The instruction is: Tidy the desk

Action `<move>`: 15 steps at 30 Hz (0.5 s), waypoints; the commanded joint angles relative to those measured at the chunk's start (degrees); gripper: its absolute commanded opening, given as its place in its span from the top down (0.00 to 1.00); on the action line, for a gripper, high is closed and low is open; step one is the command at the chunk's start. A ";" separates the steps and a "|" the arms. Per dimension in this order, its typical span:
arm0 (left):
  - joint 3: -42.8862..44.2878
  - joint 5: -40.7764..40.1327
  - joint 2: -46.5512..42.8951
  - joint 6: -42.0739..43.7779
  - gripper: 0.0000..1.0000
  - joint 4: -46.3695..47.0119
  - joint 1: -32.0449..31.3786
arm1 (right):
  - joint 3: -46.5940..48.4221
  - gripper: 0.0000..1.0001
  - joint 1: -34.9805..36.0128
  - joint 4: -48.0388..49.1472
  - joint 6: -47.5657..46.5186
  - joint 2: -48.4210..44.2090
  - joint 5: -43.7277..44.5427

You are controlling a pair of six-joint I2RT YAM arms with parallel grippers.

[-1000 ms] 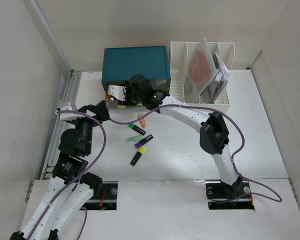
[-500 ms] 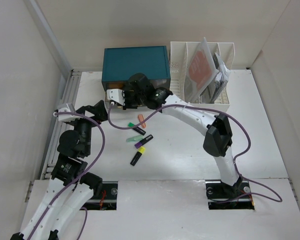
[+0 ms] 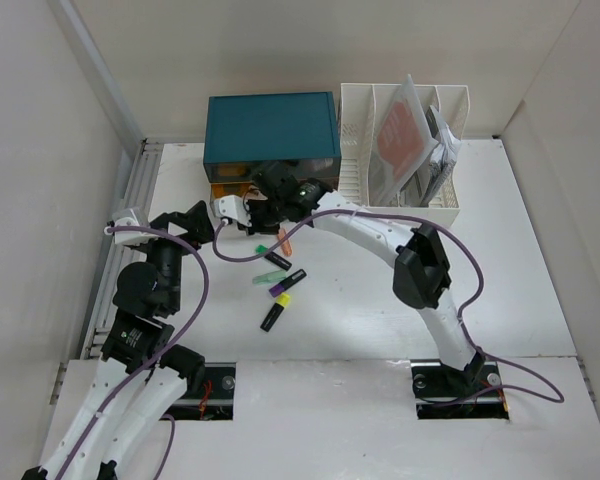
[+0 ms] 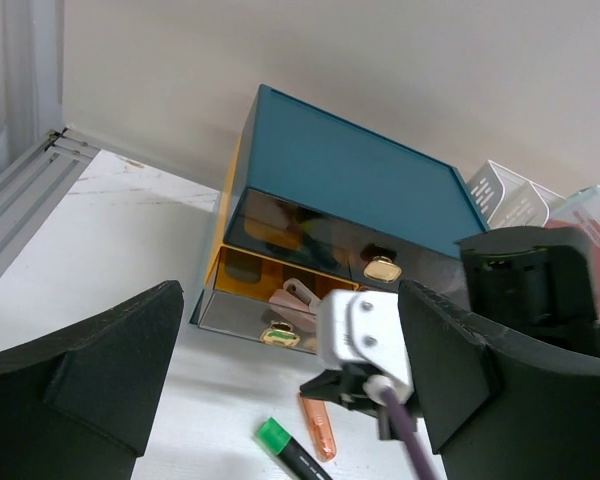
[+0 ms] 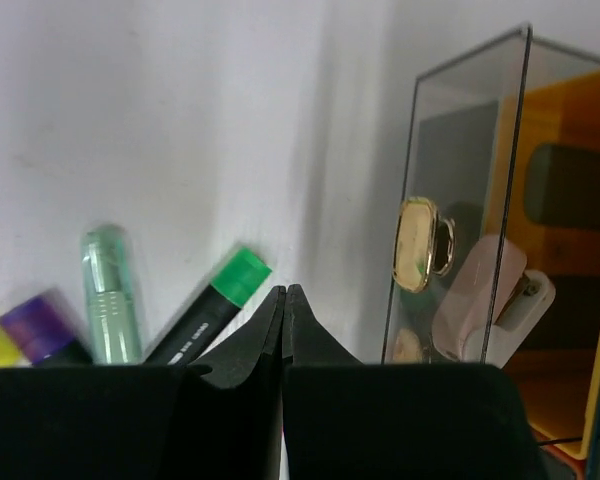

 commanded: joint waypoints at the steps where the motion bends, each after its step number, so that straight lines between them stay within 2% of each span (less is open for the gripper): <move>1: -0.05 -0.85 -0.65 0.64 0.14 1.63 0.08 | 1.90 1.00 -0.42 5.51 4.60 1.82 8.38; 8: -0.05 -0.85 -0.65 0.64 0.14 1.63 0.08 | 0.14 1.00 -0.42 14.91 9.61 3.23 23.75; 13: -0.05 -1.38 -1.17 0.12 0.14 1.63 0.08 | -1.09 1.00 -0.94 21.76 10.23 4.37 31.68; 15: -0.05 -1.38 -1.17 0.12 0.14 1.63 0.08 | 0.48 1.00 -0.95 21.78 10.85 5.77 33.96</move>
